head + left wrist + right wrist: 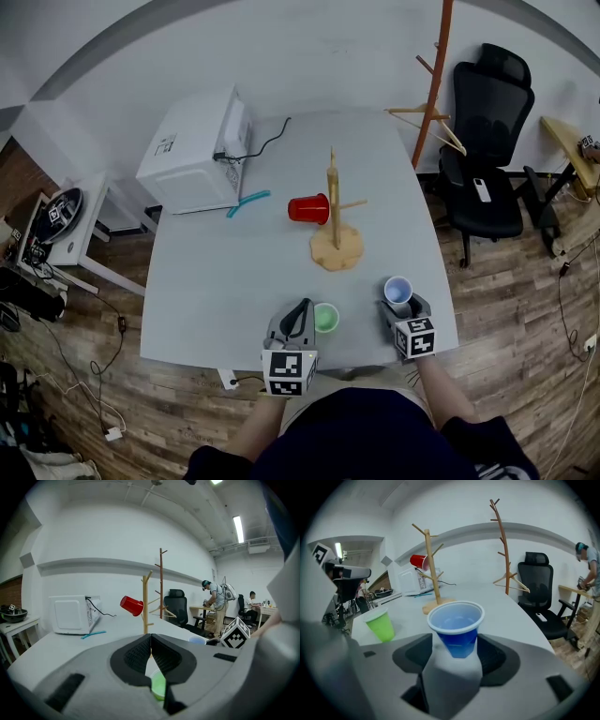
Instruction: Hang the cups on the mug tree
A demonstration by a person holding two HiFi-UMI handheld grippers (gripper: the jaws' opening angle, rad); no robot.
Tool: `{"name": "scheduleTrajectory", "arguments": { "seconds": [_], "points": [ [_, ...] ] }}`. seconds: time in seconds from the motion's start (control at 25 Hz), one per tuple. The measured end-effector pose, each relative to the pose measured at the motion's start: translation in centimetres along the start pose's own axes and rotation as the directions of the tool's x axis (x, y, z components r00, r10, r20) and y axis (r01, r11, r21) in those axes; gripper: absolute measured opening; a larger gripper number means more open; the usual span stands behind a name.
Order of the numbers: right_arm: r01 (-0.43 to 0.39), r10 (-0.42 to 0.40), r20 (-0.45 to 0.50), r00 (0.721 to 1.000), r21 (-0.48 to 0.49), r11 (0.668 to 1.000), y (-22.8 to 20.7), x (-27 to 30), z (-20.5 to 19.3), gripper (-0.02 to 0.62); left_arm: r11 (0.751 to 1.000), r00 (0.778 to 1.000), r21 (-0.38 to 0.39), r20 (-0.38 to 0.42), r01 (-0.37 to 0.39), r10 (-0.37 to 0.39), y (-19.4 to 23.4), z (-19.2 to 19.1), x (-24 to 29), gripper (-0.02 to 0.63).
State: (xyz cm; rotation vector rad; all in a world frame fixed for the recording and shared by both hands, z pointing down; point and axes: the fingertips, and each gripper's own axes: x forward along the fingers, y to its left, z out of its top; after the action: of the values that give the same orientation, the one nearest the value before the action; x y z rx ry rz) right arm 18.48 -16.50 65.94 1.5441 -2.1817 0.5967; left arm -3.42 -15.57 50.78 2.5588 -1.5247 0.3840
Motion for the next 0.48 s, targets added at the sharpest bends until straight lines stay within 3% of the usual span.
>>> {"name": "scheduleTrajectory", "arguments": {
  "seconds": [0.48],
  "points": [
    [0.037, -0.037, -0.054, 0.998, -0.019, 0.999, -0.4, 0.8, 0.1, 0.272, 0.999, 0.999, -0.02, -0.003, -0.041, 0.041, 0.7, -0.5, -1.2, 0.02]
  ]
}}
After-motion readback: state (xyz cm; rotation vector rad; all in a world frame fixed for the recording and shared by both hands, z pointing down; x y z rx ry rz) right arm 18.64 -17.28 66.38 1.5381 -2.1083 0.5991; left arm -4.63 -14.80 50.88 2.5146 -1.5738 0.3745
